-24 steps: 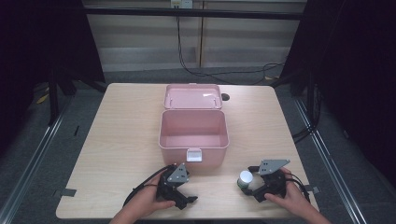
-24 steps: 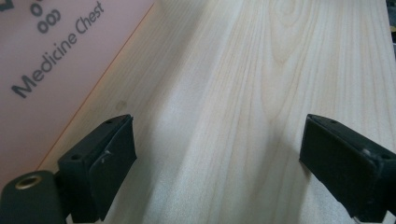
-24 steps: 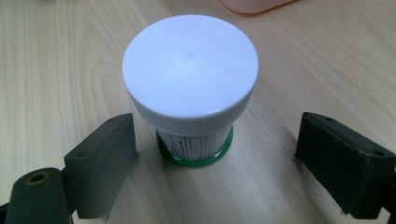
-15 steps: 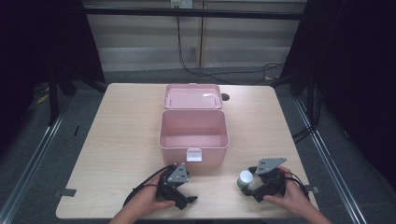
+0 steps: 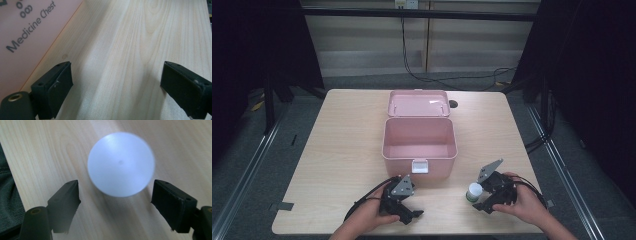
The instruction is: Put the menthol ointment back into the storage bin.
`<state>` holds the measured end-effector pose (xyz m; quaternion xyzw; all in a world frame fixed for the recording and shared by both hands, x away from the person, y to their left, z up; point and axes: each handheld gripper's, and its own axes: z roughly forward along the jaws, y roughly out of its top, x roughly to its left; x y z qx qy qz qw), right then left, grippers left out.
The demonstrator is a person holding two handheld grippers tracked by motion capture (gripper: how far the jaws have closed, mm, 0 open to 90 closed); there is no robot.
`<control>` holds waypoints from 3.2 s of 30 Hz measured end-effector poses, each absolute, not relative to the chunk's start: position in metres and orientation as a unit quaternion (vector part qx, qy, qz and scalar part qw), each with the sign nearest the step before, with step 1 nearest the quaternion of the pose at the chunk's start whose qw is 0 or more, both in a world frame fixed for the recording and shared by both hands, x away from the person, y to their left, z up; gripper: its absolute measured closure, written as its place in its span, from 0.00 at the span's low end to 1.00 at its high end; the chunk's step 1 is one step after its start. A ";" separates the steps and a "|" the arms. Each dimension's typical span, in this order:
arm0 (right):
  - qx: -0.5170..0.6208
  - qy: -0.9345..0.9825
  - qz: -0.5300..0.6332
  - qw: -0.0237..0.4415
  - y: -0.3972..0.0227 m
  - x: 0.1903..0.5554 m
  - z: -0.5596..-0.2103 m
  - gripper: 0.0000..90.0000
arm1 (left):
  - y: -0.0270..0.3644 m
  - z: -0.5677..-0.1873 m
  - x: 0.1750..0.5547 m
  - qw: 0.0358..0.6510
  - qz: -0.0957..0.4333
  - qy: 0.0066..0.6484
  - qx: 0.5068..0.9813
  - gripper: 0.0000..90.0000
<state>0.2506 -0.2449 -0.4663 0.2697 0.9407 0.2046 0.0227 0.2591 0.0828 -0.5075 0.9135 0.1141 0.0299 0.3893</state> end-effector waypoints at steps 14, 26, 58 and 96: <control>0.271 0.951 0.151 -0.013 -0.227 0.264 -0.435 0.35 | 0.083 -0.508 0.259 0.389 0.030 0.115 0.913 0.11; 0.265 0.957 0.112 -0.020 -0.218 0.271 -0.432 0.39 | 0.083 -0.508 0.259 0.389 0.030 0.114 0.913 0.11; 0.256 0.964 0.069 -0.027 -0.210 0.279 -0.424 0.56 | 0.083 -0.508 0.259 0.389 0.030 0.115 0.913 0.11; 0.250 0.966 0.064 -0.014 -0.205 0.300 -0.349 0.56 | 0.083 -0.507 0.259 0.388 0.030 0.113 0.914 0.11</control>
